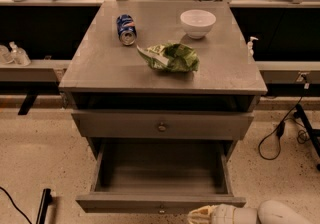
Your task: Close middle drawer
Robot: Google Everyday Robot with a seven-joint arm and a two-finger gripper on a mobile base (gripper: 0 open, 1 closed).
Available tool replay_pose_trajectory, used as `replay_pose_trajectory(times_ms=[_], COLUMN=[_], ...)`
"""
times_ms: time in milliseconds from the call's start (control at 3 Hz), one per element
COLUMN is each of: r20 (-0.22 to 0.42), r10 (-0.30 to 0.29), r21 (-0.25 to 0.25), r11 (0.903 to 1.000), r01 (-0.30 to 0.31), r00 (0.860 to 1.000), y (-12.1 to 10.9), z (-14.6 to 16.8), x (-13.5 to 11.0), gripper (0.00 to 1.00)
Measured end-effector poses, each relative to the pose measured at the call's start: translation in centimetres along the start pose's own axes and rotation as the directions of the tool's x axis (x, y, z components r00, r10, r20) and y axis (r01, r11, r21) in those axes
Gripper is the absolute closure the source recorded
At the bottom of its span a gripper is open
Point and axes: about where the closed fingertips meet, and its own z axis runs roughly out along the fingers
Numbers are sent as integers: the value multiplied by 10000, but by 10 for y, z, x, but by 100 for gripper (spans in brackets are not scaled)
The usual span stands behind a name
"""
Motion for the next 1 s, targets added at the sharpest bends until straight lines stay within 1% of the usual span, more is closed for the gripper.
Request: replay_pose_trajectory(times_ms=[333,667,1000], r20=[-177,-467,-566], r10=[399,749,847], r21=[312,821,1017], r11=[9987,9941,9917], r01=[-393,-709,-786], r00=[9990,9961,9948], y=[-7,-33,-42], z=[16,37,42], x=[11,20,21], gripper=[100,100,100])
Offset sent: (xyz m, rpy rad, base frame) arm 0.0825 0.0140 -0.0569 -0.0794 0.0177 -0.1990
